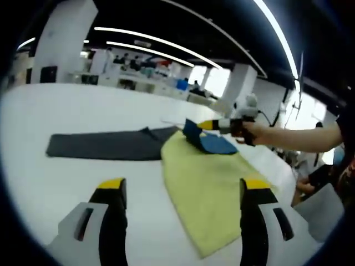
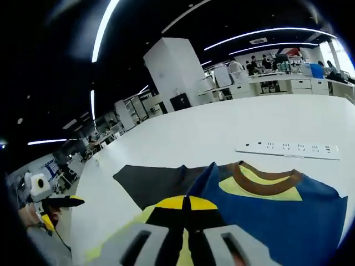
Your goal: Fold the garment on the visible template until the final outline fits inside the template.
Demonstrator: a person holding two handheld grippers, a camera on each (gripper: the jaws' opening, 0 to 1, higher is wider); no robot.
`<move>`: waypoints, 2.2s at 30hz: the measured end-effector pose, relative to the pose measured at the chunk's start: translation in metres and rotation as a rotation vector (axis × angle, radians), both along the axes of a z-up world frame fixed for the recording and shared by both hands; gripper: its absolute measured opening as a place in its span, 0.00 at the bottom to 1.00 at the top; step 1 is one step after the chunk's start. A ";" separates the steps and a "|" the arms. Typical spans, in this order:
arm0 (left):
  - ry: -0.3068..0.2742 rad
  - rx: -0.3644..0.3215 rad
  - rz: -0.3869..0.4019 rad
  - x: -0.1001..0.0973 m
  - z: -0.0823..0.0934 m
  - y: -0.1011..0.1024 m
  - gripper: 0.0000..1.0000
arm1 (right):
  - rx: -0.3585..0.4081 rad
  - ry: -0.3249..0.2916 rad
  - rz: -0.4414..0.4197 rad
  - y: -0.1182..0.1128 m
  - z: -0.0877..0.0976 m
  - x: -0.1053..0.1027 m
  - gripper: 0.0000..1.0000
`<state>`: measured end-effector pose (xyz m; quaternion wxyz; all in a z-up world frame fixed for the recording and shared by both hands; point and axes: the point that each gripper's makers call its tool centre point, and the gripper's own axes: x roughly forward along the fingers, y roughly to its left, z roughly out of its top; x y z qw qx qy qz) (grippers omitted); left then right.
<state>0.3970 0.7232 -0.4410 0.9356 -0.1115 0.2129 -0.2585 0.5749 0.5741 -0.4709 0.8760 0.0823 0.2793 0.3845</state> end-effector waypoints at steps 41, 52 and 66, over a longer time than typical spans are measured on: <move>0.012 -0.001 -0.005 -0.001 -0.002 -0.003 0.79 | -0.049 -0.122 0.129 -0.015 -0.012 -0.029 0.80; 0.032 -0.041 0.014 0.001 -0.007 -0.001 0.79 | -0.067 -0.156 0.078 -0.060 0.001 -0.048 1.00; 0.049 0.110 0.046 0.028 -0.022 0.040 0.82 | -0.097 -0.208 -0.027 -0.143 0.027 -0.085 1.00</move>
